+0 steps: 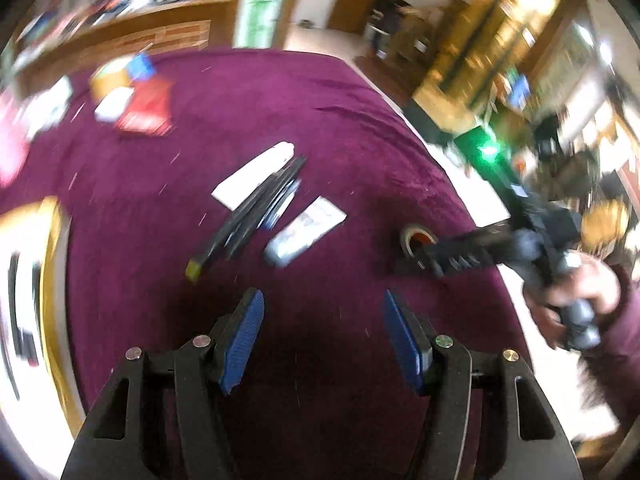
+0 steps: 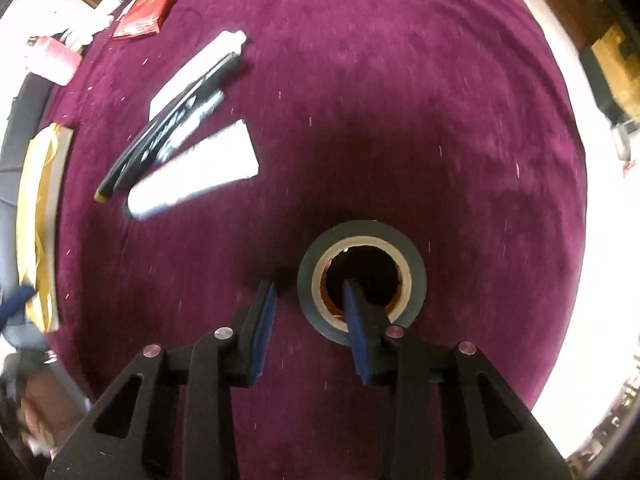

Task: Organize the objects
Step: 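Reach the right gripper into the black tape roll's hole on the carpet, then grasp the silver hand-cream tube with the left gripper while the right grips the tape roll, then set the tube in the tray with the left gripper while the right sets the tape roll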

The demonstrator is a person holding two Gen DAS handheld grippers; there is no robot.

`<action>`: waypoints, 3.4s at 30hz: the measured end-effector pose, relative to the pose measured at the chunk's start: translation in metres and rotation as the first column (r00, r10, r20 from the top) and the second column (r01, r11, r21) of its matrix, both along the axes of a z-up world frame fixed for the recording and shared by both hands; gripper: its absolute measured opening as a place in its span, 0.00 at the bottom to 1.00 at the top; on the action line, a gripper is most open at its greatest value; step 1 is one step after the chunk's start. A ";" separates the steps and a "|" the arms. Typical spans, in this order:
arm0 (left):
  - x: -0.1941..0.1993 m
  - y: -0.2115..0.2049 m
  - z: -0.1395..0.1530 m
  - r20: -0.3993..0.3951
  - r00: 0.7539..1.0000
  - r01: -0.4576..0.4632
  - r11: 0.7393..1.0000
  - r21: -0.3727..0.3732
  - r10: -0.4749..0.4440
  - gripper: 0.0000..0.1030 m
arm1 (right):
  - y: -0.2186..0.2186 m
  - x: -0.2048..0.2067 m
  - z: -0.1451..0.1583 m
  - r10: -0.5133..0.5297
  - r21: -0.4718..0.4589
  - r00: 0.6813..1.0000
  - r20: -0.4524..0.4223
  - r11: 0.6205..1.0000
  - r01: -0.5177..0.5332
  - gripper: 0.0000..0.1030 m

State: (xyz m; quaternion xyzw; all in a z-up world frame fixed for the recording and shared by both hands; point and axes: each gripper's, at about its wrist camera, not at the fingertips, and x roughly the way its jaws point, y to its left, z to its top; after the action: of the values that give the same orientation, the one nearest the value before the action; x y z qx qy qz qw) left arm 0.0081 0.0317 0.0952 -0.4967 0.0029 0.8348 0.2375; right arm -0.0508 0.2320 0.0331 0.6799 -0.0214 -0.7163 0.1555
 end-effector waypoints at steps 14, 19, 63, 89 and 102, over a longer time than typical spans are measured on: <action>-0.063 0.065 -0.054 0.086 0.984 0.171 0.967 -0.188 -0.157 0.00 | 0.036 0.002 0.000 -0.107 -0.154 0.994 -0.012 0.983 0.104 0.32; -0.038 0.057 -0.055 0.112 0.977 0.201 0.954 -0.225 -0.179 0.00 | 0.025 0.000 -0.003 -0.074 -0.151 0.997 -0.033 0.986 0.068 0.32; -0.010 -0.021 -0.029 0.059 0.998 -0.026 1.000 0.018 0.025 0.22 | -0.004 0.040 0.008 0.038 0.033 0.956 -0.292 0.999 -0.029 0.11; 0.079 -0.322 -0.042 0.154 0.859 -0.486 0.873 -0.051 0.488 0.23 | -0.297 0.097 0.074 0.255 -0.293 0.941 -0.222 0.903 -0.314 0.11; 0.067 -0.337 -0.078 0.213 0.882 -0.412 0.907 -0.086 0.421 0.23 | -0.400 0.111 0.016 0.364 -0.203 0.923 -0.122 0.901 -0.383 0.12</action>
State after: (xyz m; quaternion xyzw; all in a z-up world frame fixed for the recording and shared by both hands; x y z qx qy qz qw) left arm 0.0752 -0.3051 0.0172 -0.5822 -0.1150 0.8038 0.0419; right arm 0.0601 -0.1677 0.0493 0.6200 0.0356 -0.6932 0.3659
